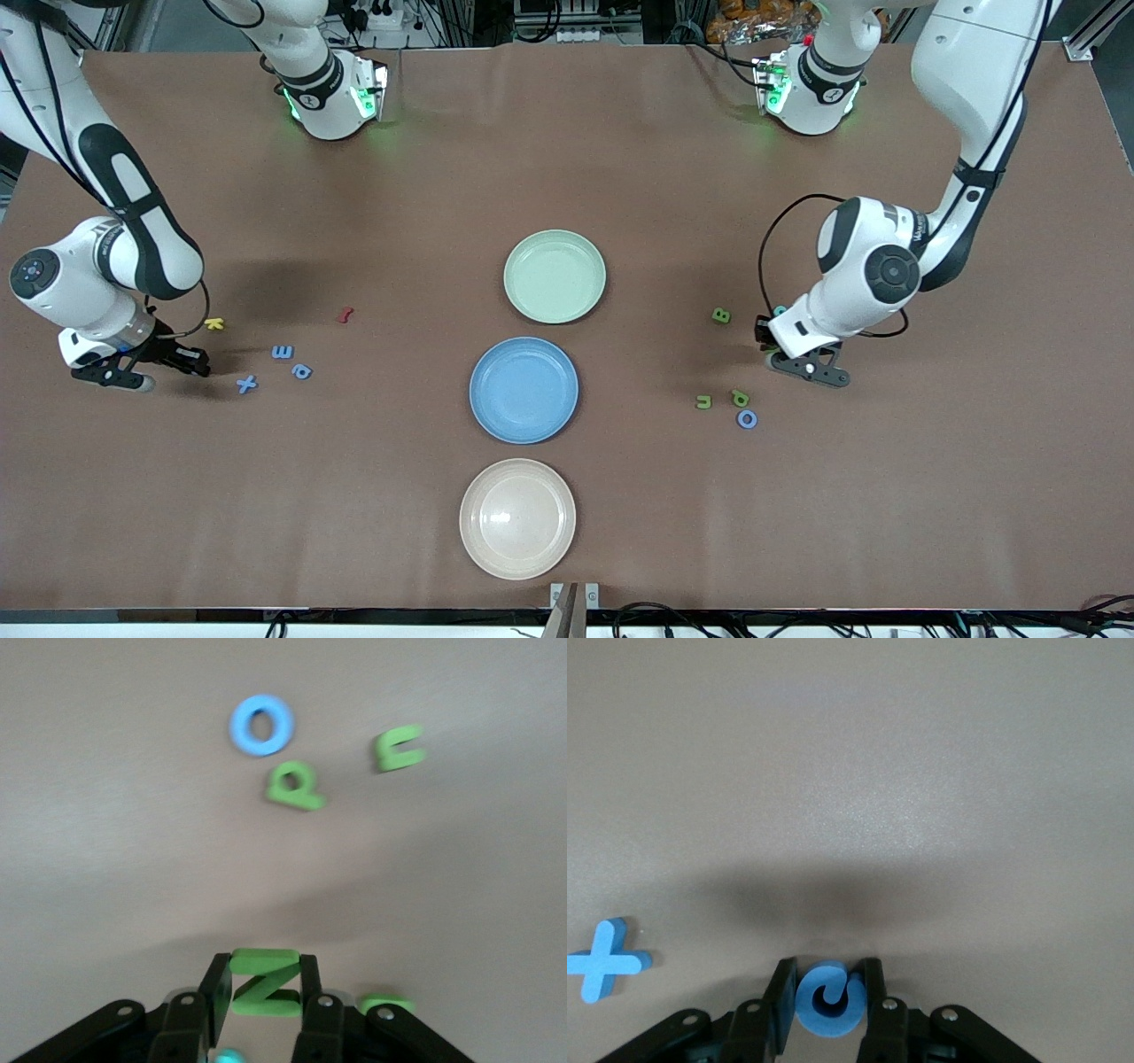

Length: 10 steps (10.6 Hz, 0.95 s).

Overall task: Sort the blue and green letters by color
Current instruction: 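Carry the Z to the green plate while the right gripper carries c to blue plate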

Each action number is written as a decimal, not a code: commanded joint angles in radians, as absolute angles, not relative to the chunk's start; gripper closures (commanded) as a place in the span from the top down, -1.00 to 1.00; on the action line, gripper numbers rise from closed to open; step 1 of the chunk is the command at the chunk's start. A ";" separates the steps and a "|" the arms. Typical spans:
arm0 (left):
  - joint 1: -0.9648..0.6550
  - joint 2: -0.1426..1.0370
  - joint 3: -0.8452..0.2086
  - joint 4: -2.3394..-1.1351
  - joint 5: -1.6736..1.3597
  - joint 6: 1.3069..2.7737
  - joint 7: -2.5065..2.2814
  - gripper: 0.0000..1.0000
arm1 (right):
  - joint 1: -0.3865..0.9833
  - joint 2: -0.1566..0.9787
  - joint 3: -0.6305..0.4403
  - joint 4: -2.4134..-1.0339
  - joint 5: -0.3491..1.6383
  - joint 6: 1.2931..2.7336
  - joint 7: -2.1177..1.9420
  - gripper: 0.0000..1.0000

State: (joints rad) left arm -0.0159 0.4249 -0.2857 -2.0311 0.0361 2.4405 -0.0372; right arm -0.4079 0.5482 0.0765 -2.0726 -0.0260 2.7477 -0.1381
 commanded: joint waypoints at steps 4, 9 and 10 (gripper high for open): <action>-0.282 0.426 -0.304 -1.928 0.037 2.336 -0.551 -1.00 | -0.381 0.473 0.069 -2.079 -0.035 2.661 -0.074 -0.83; -0.529 0.616 -0.304 -1.689 0.040 2.338 -0.931 -1.00 | -0.146 0.393 0.072 -1.956 -0.031 2.467 0.176 -0.88; -0.558 0.644 -0.304 -1.672 0.043 2.339 -0.972 -1.00 | -0.088 0.396 0.072 -1.918 -0.029 2.462 0.237 -0.88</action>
